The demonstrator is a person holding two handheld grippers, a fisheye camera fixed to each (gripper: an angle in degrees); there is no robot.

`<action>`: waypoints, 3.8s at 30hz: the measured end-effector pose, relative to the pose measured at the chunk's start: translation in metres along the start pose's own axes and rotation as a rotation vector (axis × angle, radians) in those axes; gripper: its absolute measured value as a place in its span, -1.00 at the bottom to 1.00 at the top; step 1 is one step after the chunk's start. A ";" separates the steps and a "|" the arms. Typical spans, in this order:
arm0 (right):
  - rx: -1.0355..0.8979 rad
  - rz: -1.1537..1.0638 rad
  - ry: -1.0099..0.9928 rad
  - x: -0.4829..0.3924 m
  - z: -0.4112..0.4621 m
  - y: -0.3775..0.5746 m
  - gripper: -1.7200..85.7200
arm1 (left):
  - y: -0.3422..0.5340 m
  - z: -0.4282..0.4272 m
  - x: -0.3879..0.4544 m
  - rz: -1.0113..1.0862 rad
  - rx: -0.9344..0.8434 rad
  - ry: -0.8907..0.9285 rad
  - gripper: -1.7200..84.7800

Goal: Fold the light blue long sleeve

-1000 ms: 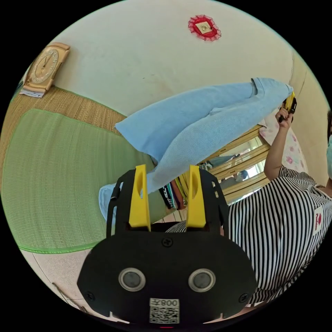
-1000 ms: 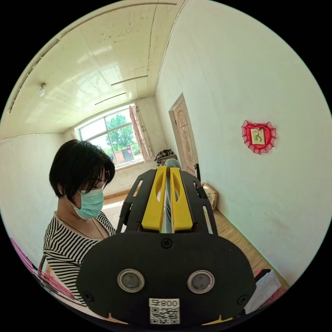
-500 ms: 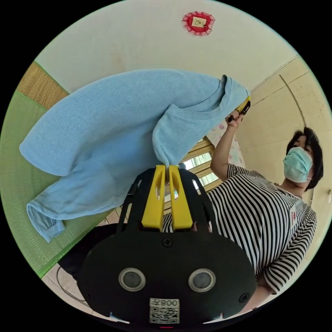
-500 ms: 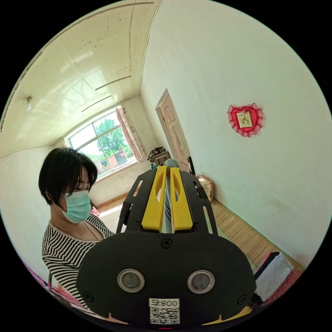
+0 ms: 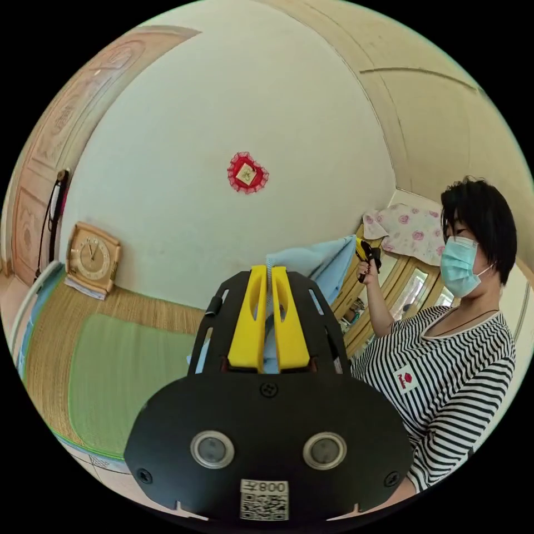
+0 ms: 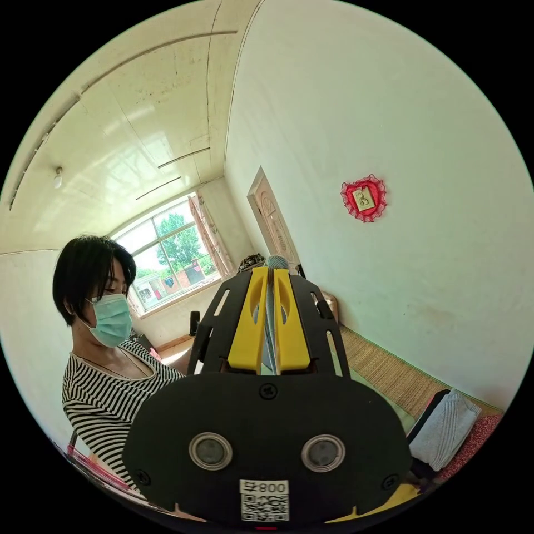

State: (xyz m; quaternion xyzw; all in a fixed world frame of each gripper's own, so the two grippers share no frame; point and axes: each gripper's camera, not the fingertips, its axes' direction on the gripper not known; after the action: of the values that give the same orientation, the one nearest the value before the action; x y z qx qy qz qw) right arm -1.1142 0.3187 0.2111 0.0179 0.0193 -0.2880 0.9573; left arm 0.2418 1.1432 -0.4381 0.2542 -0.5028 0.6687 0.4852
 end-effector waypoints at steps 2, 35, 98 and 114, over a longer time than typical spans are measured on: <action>-0.009 -0.027 -0.032 -0.001 -0.013 0.014 -0.93 | -0.010 -0.025 0.025 0.046 0.039 -0.056 -0.94; -0.167 0.325 -0.008 0.157 0.001 0.219 -0.93 | -0.031 -0.116 -0.022 -0.125 -0.235 -0.289 -0.94; -0.390 0.498 0.254 0.522 0.168 0.191 -0.92 | -0.066 0.244 -0.331 -0.149 -0.524 -0.165 -0.91; -0.892 0.939 0.540 0.807 0.340 0.378 -0.89 | 0.220 0.504 -0.535 -0.768 -1.099 -0.314 -0.75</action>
State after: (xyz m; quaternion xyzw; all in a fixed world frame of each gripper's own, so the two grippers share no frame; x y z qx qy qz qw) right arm -0.2238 0.1743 0.5213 -0.2992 0.3631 0.2058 0.8581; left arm 0.1822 0.4645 -0.7902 0.2251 -0.7076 0.0525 0.6677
